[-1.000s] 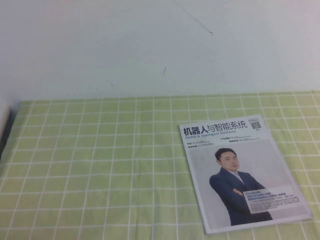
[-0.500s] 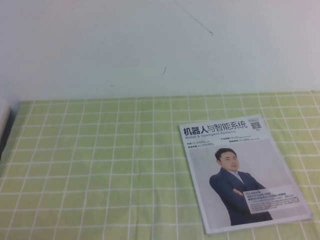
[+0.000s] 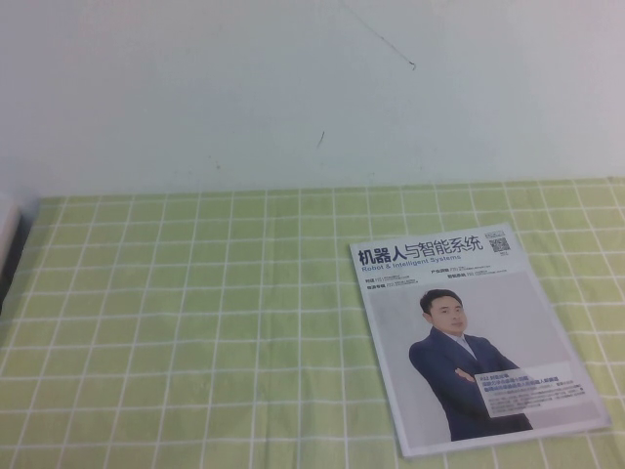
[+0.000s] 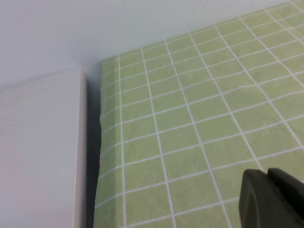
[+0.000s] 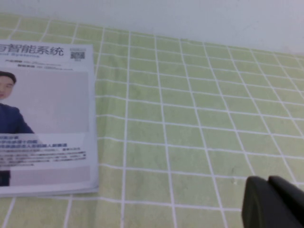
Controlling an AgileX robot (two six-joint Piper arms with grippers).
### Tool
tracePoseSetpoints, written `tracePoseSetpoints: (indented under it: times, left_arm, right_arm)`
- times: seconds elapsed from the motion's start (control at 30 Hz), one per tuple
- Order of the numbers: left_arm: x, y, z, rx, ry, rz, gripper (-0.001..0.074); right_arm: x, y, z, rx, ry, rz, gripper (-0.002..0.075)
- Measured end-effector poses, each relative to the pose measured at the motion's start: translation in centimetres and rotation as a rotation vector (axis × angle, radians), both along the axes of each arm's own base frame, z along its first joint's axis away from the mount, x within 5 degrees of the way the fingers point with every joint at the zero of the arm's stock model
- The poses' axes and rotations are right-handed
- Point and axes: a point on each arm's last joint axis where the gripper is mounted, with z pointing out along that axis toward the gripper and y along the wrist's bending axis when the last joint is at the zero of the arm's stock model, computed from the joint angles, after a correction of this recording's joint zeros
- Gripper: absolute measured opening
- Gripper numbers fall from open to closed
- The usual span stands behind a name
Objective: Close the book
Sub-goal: 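Close the open booklet and leave it lying on the table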
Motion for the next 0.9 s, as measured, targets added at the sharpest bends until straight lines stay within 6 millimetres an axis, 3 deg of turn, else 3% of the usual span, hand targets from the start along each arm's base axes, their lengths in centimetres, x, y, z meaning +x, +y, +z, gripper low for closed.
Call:
tracePoseSetpoints:
  times: [0.9]
  left_arm:
    - [-0.01,0.0,-0.02,0.0,0.002,0.0,-0.0003]
  right_arm:
    - [0.02,0.21,0.0,0.056,-0.004,0.027,-0.0003]
